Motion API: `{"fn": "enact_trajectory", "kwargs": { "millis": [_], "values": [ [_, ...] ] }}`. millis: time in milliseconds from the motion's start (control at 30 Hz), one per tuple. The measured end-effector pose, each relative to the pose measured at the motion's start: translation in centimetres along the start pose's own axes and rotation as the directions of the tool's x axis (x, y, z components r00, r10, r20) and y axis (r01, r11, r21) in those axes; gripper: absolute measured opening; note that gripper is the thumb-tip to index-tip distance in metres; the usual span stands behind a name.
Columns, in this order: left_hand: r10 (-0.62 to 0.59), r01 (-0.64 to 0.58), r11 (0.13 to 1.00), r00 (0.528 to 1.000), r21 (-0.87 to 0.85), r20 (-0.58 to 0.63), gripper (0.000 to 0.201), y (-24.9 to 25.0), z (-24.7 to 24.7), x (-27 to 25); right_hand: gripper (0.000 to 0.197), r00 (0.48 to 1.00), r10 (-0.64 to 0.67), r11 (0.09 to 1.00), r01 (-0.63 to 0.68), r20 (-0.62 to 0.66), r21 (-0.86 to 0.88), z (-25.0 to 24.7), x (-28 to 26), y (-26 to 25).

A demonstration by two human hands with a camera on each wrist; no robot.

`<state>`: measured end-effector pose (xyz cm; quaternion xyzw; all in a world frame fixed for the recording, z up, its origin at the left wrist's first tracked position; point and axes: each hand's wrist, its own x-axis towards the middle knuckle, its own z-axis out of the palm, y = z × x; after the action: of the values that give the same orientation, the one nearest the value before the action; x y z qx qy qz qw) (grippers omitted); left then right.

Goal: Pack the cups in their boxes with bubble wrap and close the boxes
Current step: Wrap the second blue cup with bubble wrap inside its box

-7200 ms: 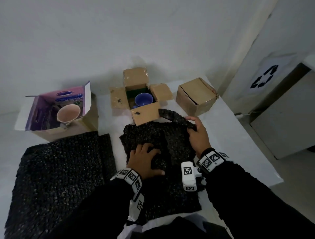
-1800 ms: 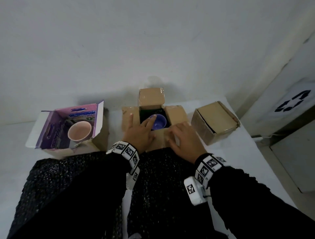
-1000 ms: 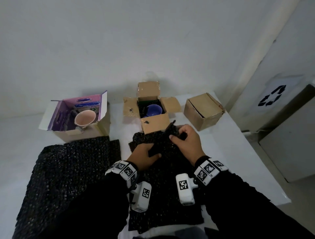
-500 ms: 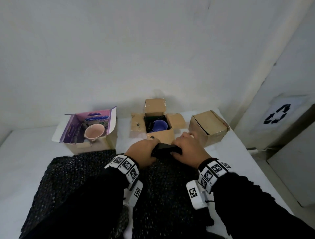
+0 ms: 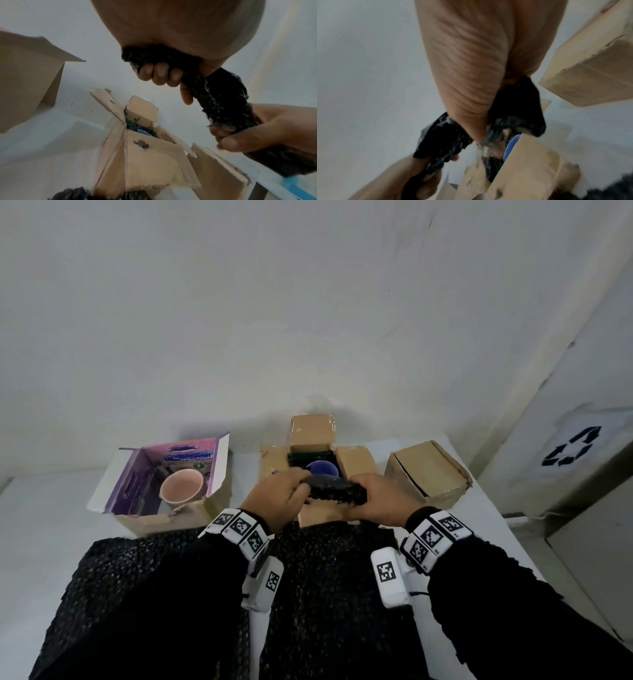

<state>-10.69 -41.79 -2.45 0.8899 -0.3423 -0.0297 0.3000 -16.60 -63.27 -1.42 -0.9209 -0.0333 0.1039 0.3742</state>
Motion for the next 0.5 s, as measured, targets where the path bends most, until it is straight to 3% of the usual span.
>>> {"fn": "enact_trajectory", "kwargs": {
  "millis": [100,167,300,367,433,500],
  "values": [
    [0.010,-0.006,0.999,0.994,0.035,-0.111,0.032,-0.8,0.0,1.5,0.027,1.000,0.025,0.999,-0.025,-0.002,-0.024,-0.8,2.1,1.3],
    [0.007,0.002,0.999,0.986,0.050,-0.168,0.035,-1.4,0.1,2.3,0.023,1.000,0.024,0.996,-0.023,-0.012,0.081,-1.1,3.3,1.6],
    [0.023,-0.019,0.999,0.986,0.028,-0.163,0.023,-2.7,0.7,3.4,0.016,0.997,0.050,0.928,-0.027,-0.055,0.371,-1.6,5.5,1.1],
    [-0.006,0.009,1.000,0.983,0.017,-0.181,0.024,-3.7,1.2,4.1,0.016,0.996,0.052,0.916,-0.018,-0.076,0.400,-1.4,7.0,1.1],
    [-0.042,0.062,0.991,0.986,0.118,-0.162,0.026,-5.0,2.1,4.9,0.025,0.987,0.044,0.982,-0.015,-0.153,0.186,-1.1,8.6,2.1],
    [-0.073,0.092,0.977,0.992,0.191,-0.103,0.025,-6.0,2.6,5.5,0.021,0.978,0.015,0.995,-0.036,-0.208,-0.098,-0.3,9.5,3.1]
  ]
}}
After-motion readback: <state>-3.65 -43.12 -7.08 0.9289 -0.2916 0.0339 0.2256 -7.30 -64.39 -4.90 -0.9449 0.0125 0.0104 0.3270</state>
